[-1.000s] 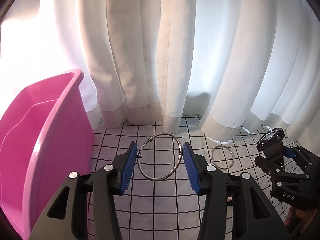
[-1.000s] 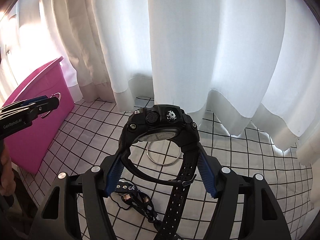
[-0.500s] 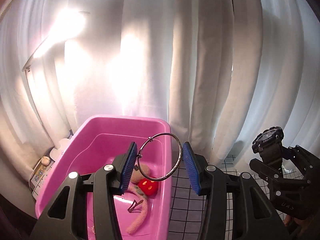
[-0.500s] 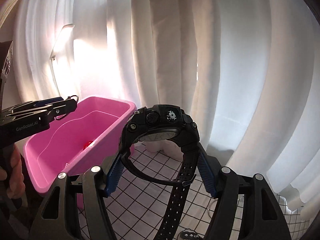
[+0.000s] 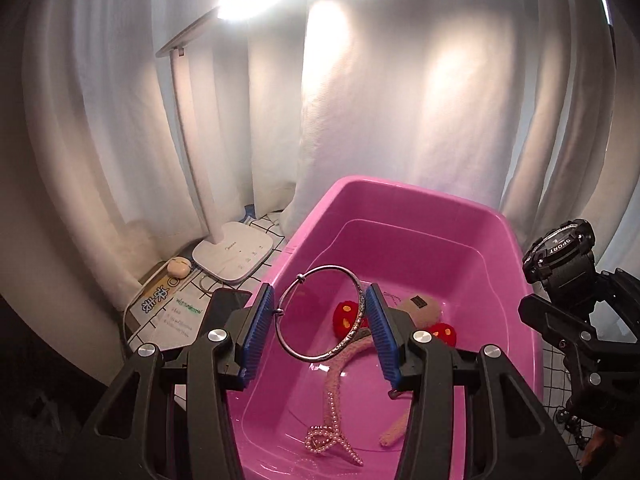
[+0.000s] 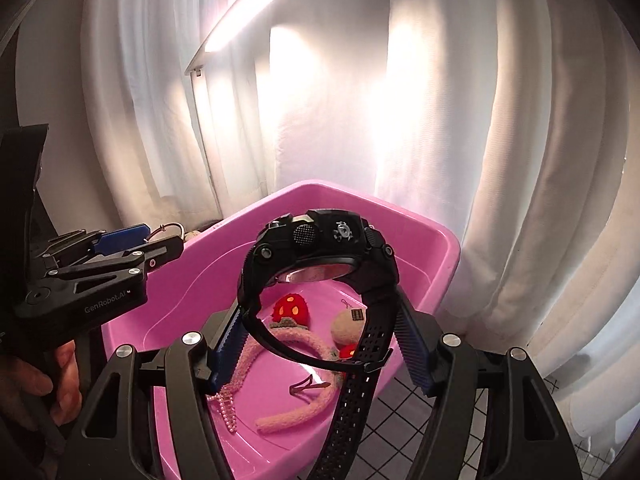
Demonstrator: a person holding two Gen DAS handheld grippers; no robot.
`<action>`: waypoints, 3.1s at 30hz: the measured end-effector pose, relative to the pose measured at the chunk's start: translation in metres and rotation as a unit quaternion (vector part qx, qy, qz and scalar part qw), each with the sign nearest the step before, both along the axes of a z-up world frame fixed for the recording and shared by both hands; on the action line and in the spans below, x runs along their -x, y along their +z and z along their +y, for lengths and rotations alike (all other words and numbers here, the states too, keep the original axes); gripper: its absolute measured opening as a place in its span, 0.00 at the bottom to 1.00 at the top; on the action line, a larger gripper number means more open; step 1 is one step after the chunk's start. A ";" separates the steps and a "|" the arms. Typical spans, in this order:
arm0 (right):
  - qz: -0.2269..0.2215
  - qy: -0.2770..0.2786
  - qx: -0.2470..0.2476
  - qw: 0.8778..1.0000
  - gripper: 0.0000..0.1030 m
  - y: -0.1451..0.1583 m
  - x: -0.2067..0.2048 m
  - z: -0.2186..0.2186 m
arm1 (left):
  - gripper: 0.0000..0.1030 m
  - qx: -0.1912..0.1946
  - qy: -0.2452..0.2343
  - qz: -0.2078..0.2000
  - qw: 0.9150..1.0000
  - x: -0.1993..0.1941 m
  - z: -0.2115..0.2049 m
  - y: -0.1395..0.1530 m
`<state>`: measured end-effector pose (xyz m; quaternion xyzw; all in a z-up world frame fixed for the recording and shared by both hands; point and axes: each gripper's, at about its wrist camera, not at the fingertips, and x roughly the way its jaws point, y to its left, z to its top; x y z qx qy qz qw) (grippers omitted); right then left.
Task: Organize jewelry
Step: 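Carry the bangle with the left gripper while the right carries the watch into the tub, releasing both, then move the left gripper to the black lanyard while the right approaches the silver ring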
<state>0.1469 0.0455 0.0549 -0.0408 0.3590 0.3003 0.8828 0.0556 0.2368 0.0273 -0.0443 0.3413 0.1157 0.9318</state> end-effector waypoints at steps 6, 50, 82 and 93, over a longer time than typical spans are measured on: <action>0.023 0.007 0.037 0.999 0.63 -0.017 -0.012 0.026 | 0.45 0.023 0.004 0.027 0.999 -0.011 0.010 -0.016; 0.036 -0.274 0.045 0.960 0.64 -0.028 0.102 -0.200 | 0.92 0.121 -0.244 0.009 0.962 0.020 -0.148 0.009; 0.158 -0.139 0.077 0.975 0.64 -0.217 0.019 -0.358 | 0.92 0.075 -0.196 0.178 0.961 0.039 -0.381 -0.169; 0.160 -0.094 0.106 0.977 0.64 -0.241 0.006 -0.327 | 0.92 0.090 -0.208 0.174 0.958 0.040 -0.402 -0.191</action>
